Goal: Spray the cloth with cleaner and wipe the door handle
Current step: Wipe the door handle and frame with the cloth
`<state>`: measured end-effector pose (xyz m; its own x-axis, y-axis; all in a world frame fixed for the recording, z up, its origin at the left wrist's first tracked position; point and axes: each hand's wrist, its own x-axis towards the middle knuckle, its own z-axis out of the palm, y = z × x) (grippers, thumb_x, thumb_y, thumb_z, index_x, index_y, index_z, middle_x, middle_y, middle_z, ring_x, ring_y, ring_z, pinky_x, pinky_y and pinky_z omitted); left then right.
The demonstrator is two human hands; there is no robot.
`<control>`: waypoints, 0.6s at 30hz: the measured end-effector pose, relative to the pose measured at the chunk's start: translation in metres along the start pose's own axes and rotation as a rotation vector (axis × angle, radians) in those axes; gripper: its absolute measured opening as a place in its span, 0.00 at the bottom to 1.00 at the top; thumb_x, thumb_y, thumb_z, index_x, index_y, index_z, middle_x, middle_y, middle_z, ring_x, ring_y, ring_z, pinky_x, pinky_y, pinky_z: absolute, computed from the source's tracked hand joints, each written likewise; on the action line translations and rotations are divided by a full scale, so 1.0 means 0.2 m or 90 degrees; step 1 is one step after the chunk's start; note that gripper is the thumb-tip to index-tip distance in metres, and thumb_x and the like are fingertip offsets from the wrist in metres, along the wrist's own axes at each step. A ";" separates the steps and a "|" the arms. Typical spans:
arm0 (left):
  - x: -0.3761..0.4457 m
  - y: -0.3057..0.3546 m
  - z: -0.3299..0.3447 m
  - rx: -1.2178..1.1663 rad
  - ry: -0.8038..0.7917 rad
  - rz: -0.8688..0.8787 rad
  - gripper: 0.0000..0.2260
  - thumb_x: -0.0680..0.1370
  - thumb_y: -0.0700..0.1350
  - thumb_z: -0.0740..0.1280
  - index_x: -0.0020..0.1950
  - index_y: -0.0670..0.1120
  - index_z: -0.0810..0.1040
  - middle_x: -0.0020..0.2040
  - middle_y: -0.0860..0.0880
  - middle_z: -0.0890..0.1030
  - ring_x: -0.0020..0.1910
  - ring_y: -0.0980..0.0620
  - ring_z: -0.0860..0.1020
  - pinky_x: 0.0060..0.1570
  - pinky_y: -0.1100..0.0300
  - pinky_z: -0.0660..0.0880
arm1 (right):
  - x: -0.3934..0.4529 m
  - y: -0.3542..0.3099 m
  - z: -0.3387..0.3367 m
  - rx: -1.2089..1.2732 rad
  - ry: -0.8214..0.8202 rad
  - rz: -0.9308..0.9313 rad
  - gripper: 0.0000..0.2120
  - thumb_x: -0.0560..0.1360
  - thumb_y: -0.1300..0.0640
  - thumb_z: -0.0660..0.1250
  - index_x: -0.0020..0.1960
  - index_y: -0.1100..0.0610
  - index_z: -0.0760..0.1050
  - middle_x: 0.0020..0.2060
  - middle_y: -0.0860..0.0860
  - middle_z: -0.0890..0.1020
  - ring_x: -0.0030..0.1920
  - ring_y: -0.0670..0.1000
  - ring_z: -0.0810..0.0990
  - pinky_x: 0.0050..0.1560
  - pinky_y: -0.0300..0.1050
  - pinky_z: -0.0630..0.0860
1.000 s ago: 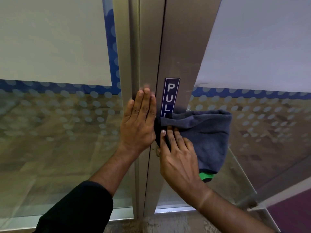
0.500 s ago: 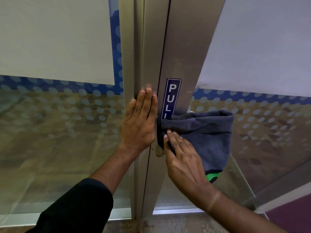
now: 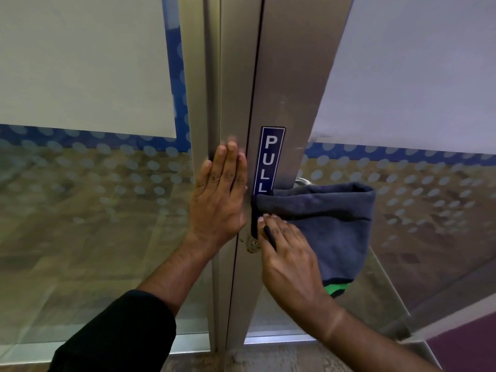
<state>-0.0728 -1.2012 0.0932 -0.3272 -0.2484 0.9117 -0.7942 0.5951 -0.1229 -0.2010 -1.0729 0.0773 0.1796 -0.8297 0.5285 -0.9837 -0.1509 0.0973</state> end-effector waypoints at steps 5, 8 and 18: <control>0.00 0.00 0.01 0.006 0.004 -0.002 0.27 0.84 0.47 0.48 0.79 0.41 0.41 0.80 0.45 0.37 0.79 0.48 0.40 0.77 0.52 0.39 | 0.03 -0.02 0.00 0.010 0.001 -0.026 0.19 0.74 0.62 0.59 0.62 0.65 0.77 0.61 0.64 0.79 0.62 0.61 0.77 0.64 0.54 0.70; 0.00 0.00 0.00 0.017 0.003 0.000 0.30 0.81 0.45 0.52 0.79 0.41 0.40 0.80 0.45 0.36 0.79 0.47 0.39 0.77 0.51 0.39 | -0.03 0.10 -0.01 0.010 0.007 -0.058 0.19 0.74 0.63 0.63 0.64 0.64 0.74 0.60 0.62 0.78 0.61 0.61 0.76 0.66 0.53 0.68; 0.00 0.00 0.00 0.014 -0.002 -0.001 0.30 0.82 0.47 0.51 0.79 0.42 0.39 0.79 0.46 0.35 0.79 0.48 0.39 0.77 0.52 0.39 | -0.05 0.07 0.06 0.098 0.078 0.026 0.21 0.70 0.67 0.64 0.63 0.63 0.75 0.59 0.61 0.79 0.61 0.59 0.75 0.68 0.53 0.65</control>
<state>-0.0733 -1.2010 0.0930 -0.3272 -0.2513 0.9109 -0.8055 0.5781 -0.1299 -0.2161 -1.0735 0.0641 0.1284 -0.7666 0.6292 -0.9772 -0.2060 -0.0515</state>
